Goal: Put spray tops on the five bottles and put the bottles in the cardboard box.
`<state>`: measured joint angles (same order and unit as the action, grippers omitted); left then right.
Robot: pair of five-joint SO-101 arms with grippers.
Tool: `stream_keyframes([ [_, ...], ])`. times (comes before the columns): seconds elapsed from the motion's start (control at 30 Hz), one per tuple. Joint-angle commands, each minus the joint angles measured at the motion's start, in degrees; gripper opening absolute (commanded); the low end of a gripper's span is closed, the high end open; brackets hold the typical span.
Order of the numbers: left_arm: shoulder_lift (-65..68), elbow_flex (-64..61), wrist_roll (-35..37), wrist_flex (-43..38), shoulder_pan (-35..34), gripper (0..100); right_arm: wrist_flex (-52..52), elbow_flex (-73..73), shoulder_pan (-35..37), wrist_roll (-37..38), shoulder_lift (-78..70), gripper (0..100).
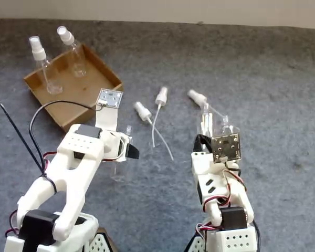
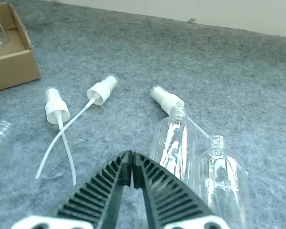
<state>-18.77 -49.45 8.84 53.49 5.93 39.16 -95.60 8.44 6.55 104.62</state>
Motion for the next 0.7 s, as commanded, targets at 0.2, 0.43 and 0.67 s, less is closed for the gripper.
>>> stream_keyframes([
  [0.2, 0.0, 6.2, 0.2, 2.2, 0.0, 33, 0.3, -6.4, -0.5, 0.8, 0.6, 0.5],
  [0.43, 0.1, 8.9, 0.2, 4.5, 0.0, 33, 0.3, -6.4, -0.5, 0.8, 0.6, 0.5],
  [0.67, 8.7, 14.9, 0.2, 7.7, 0.0, 33, 0.3, -6.4, -0.5, 0.8, 0.6, 0.5],
])
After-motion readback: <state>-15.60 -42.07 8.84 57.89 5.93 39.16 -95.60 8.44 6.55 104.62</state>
